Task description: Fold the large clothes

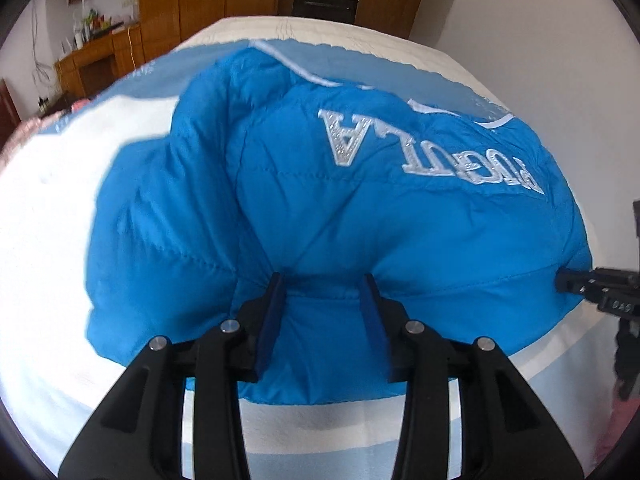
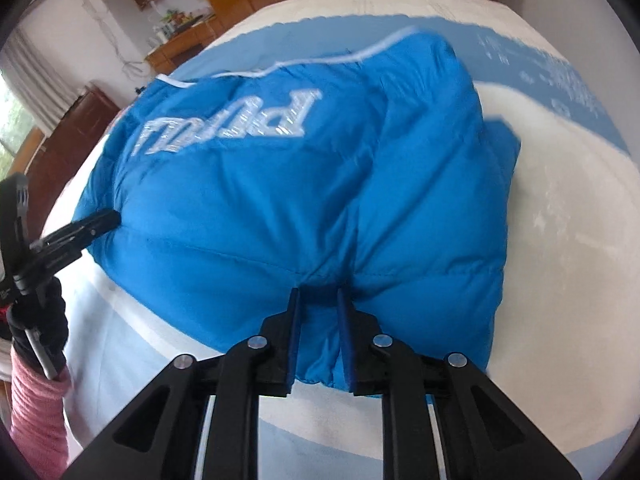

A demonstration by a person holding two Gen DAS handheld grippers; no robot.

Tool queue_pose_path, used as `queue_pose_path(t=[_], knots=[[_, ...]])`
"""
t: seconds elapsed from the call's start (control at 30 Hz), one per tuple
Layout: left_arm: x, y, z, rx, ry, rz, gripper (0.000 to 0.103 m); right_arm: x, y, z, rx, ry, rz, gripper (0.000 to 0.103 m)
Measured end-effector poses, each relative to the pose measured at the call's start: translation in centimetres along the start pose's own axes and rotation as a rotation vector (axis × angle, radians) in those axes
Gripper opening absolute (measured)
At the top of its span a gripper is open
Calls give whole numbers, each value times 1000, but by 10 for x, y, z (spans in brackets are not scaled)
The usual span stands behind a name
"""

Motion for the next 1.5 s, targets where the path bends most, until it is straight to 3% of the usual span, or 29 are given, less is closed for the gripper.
queue_pose_path(t=[0.1, 0.23, 0.33, 0.4, 0.53, 0.67, 0.83, 1.13, 1.23, 1.3, 1.33, 1.4, 1.5], knots=[[1, -2, 3, 4, 6, -5, 39, 0, 0, -1, -5, 3, 21, 16], [-6, 6, -4, -6, -13, -33, 39, -11, 3, -8, 30, -22, -17, 17], [-16, 27, -15, -5, 3, 48, 39, -32, 0, -20, 44, 15, -63, 18], [-19, 42, -26, 19, 22, 56, 39, -43, -4, -37, 47, 49, -72, 18], [-3, 63, -51, 31, 8, 76, 40, -43, -20, -69, 33, 64, -58, 19], [29, 58, -62, 14, -47, 41, 40, -18, -24, -86, 40, 20, -19, 19], [54, 48, -57, -22, -89, 68, 40, 19, -16, -74, 72, -29, -15, 14], [59, 43, -48, -29, -100, 62, 40, 22, -12, -67, 92, -20, -30, 10], [44, 44, -49, -46, -104, 79, 40, 1, -4, -66, 97, -1, -98, 16], [21, 38, -52, -44, -56, 83, 46, -23, 10, -66, 100, 63, -96, 29], [9, 32, -53, -37, -29, 69, 53, -32, 19, -66, 107, 90, -81, 35], [-22, 9, -54, -24, 36, 6, 61, -53, 45, -67, 140, 141, -50, 56], [-51, -36, -51, -48, 75, -86, 68, -60, 82, -65, 202, 135, -51, 67]])
Point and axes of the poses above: each gripper's, at about its wrist camera, not at the fingertips, and x roughly the way its jaws point, y to its right, z to its underside, the point moved 7 cm from there along x, roughly the way its jaws point, and after that the axes turned 10 degrees about z, right-handed, at the moved point
